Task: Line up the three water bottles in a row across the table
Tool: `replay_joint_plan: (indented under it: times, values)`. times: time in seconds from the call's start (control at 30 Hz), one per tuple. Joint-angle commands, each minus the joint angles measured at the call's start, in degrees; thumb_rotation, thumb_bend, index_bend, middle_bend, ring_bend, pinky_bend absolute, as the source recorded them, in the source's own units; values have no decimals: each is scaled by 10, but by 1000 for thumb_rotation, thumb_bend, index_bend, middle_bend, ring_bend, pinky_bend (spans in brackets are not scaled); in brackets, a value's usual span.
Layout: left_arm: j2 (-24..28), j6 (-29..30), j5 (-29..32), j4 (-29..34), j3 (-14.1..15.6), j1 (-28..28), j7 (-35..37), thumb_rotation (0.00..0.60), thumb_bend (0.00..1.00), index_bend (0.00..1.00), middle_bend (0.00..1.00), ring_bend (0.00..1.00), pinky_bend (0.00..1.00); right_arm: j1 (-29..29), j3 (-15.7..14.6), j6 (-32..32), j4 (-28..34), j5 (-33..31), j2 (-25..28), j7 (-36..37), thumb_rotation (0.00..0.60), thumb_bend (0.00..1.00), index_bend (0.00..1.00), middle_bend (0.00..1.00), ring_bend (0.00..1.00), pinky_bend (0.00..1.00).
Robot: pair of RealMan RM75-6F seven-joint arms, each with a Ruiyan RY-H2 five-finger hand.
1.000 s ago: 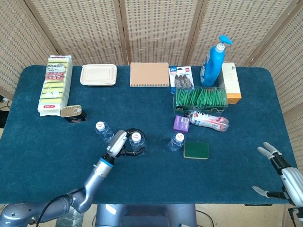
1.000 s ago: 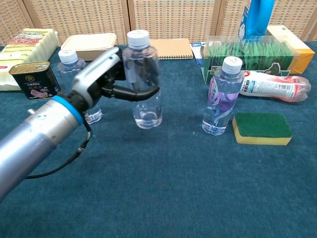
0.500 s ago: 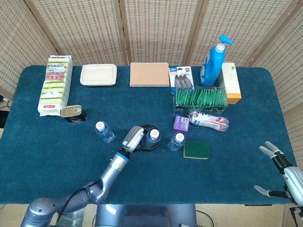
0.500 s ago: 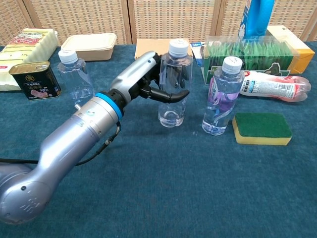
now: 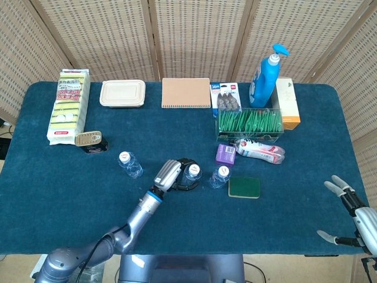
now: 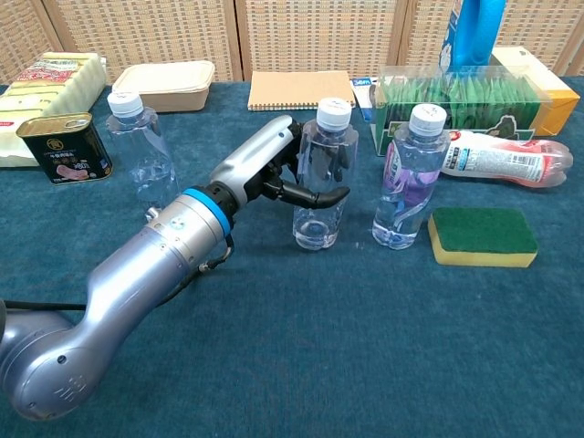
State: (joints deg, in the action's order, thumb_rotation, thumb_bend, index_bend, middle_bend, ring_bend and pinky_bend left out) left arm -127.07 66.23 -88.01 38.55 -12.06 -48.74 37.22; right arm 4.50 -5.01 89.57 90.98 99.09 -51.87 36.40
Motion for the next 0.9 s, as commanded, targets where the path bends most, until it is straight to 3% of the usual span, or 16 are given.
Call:
replay_joint_plan:
  times: [0.03,0.17,0.33,0.47,0.73,0.9]
  values:
    - [1,-2,-3,-6,10,0,9,600,289,412,396,301,403,0,1,0,0,-1,1,2,600,0,100,16,0,181]
    - [4,-9,-2,-6,16,-1,18,600,286,161,199,161,333,-1,1,2,-1,-1,1,4,600,0,100,16,0,181]
    - [1,1,-2,-13,19,2,15,600,277,6,65,77,286,-2,2,4,-2,0,2,5,600,0,99,16,0,181]
    - [5,10,-2,-9,23,6,22,600,246,0,3,29,260,-3,2,6,-5,1,1,6,600,0,100,18,0,181]
    - [30,7,2,19,35,22,29,600,196,0,0,0,216,-3,0,8,0,8,3,1,600,0,99,18,0,181]
    - [44,18,3,43,36,32,29,600,98,0,0,0,170,-6,-2,12,0,12,1,-3,600,0,100,17,0,181]
